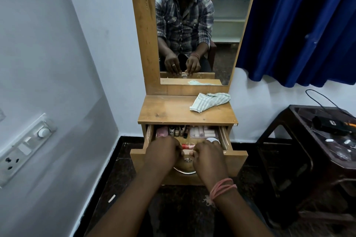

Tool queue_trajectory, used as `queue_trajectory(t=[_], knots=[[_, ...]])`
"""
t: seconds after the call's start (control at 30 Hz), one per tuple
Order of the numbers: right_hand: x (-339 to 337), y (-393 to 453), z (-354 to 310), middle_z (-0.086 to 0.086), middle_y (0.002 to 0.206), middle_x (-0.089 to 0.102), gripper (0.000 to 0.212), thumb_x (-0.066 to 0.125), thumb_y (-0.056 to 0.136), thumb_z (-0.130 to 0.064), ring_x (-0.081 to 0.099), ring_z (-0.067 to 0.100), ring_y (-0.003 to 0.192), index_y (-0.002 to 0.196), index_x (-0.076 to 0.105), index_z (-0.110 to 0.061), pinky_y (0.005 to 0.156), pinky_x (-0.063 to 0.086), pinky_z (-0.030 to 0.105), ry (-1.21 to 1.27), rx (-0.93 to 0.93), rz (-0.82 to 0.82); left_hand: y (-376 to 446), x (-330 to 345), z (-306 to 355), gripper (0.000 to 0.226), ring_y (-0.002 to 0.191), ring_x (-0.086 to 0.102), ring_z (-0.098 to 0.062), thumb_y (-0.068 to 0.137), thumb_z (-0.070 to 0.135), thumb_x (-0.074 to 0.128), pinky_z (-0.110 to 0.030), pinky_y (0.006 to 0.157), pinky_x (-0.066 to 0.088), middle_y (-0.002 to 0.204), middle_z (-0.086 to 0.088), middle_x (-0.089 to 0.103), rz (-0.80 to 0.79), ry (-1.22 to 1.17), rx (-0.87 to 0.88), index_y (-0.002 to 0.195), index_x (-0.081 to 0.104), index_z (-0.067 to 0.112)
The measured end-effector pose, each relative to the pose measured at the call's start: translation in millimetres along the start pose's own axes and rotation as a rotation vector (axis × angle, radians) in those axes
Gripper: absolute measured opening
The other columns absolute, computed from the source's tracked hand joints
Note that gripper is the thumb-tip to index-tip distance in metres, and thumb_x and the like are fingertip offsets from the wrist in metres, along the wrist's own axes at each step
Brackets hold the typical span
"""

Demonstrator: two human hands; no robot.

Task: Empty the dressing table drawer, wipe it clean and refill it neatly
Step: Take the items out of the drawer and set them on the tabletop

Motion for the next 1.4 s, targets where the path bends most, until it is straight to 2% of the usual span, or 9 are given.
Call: queue_trajectory(t=[0.37, 0.6, 0.83, 0.93, 1.03, 1.1, 1.23, 1.33, 1.4], knots=[[-4.4, -17.0, 4.8, -0.001, 0.077, 0.073, 0.012, 0.069, 0.080, -0.016, 0.063, 0.020, 0.089, 0.077, 0.079, -0.021, 0.081, 0.054, 0.031, 0.126, 0.085, -0.103, -21.2, 0.1, -4.3, 0.009, 0.089, 0.071, -0.014, 0.084, 0.041, 0.072, -0.028, 0.073, 0.052, 0.093, 0.009, 0.077, -0.080, -0.016, -0.049, 0.088, 0.080, 0.043], [-11.7, -21.8, 3.8, 0.000, 0.068, 0.070, 0.017, 0.064, 0.078, -0.011, 0.066, 0.016, 0.073, 0.064, 0.073, -0.017, 0.069, 0.054, 0.026, 0.176, 0.147, -0.204, -27.7, -6.4, -0.2, 0.012, 0.089, 0.071, -0.015, 0.078, 0.041, 0.079, -0.026, 0.072, 0.052, 0.094, 0.009, 0.077, -0.151, -0.029, -0.069, 0.090, 0.082, 0.043], [-15.6, -29.2, 1.1, 0.001, 0.069, 0.070, 0.017, 0.065, 0.081, -0.011, 0.066, 0.017, 0.074, 0.065, 0.072, -0.014, 0.068, 0.053, 0.025, 0.173, 0.157, -0.209, -37.7, -13.4, 6.8, 0.016, 0.096, 0.071, -0.019, 0.077, 0.043, 0.081, -0.029, 0.078, 0.053, 0.103, 0.007, 0.075, -0.188, -0.028, -0.075, 0.093, 0.082, 0.040], [-18.7, -30.4, -1.8, 0.002, 0.069, 0.069, 0.020, 0.063, 0.082, -0.010, 0.067, 0.020, 0.076, 0.063, 0.069, -0.014, 0.067, 0.053, 0.026, 0.168, 0.168, -0.211, -38.5, -16.7, 7.4, 0.021, 0.099, 0.071, -0.019, 0.077, 0.042, 0.082, -0.030, 0.080, 0.054, 0.104, 0.007, 0.076, -0.219, -0.044, -0.082, 0.098, 0.082, 0.040], [-22.2, -33.3, -4.5, 0.001, 0.062, 0.058, 0.029, 0.062, 0.081, -0.008, 0.063, 0.020, 0.072, 0.055, 0.055, -0.020, 0.062, 0.044, 0.023, 0.138, 0.167, -0.201, -38.6, -16.3, 7.5, 0.049, 0.099, 0.072, -0.022, 0.077, 0.037, 0.083, -0.030, 0.079, 0.053, 0.104, 0.003, 0.078, -0.214, -0.045, -0.079, 0.125, 0.074, 0.033], [-22.4, -34.2, -5.1, 0.000, 0.060, 0.055, 0.035, 0.063, 0.080, -0.007, 0.064, 0.020, 0.072, 0.051, 0.049, -0.021, 0.062, 0.042, 0.022, 0.134, 0.159, -0.197, -39.3, -16.9, 7.4, 0.058, 0.100, 0.072, -0.024, 0.078, 0.035, 0.083, -0.030, 0.078, 0.052, 0.107, 0.001, 0.077, -0.192, -0.036, -0.084, 0.134, 0.069, 0.029], [-22.0, -32.9, -6.4, 0.000, 0.057, 0.051, 0.034, 0.060, 0.080, -0.006, 0.064, 0.020, 0.069, 0.051, 0.050, -0.021, 0.061, 0.042, 0.022, 0.121, 0.162, -0.213, -35.0, -15.7, 4.6, 0.057, 0.101, 0.072, -0.020, 0.080, 0.035, 0.081, -0.028, 0.075, 0.047, 0.106, 0.005, 0.078, -0.239, -0.034, -0.083, 0.135, 0.067, 0.034], [-21.6, -30.8, -6.2, -0.002, 0.054, 0.043, 0.034, 0.056, 0.079, -0.007, 0.055, 0.019, 0.065, 0.050, 0.043, -0.020, 0.061, 0.038, 0.023, 0.099, 0.153, -0.228, -32.9, -16.8, 4.0, 0.059, 0.102, 0.072, -0.023, 0.080, 0.034, 0.081, -0.030, 0.078, 0.048, 0.111, 0.001, 0.078, -0.233, -0.040, -0.099, 0.137, 0.065, 0.030], [-21.8, -29.2, -6.4, -0.004, 0.053, 0.041, 0.036, 0.055, 0.078, -0.008, 0.050, 0.017, 0.064, 0.049, 0.039, -0.019, 0.061, 0.037, 0.023, 0.081, 0.137, -0.234, -31.6, -14.4, 1.9, 0.052, 0.101, 0.072, -0.023, 0.079, 0.035, 0.082, -0.030, 0.078, 0.049, 0.108, 0.003, 0.078, -0.229, -0.053, -0.122, 0.129, 0.070, 0.033]])
Point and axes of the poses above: each hand's wrist, its own y-axis towards the middle knuckle, its own x-axis out of the palm, z = x × y, the point moved 4 cm from there along y, towards the middle knuckle
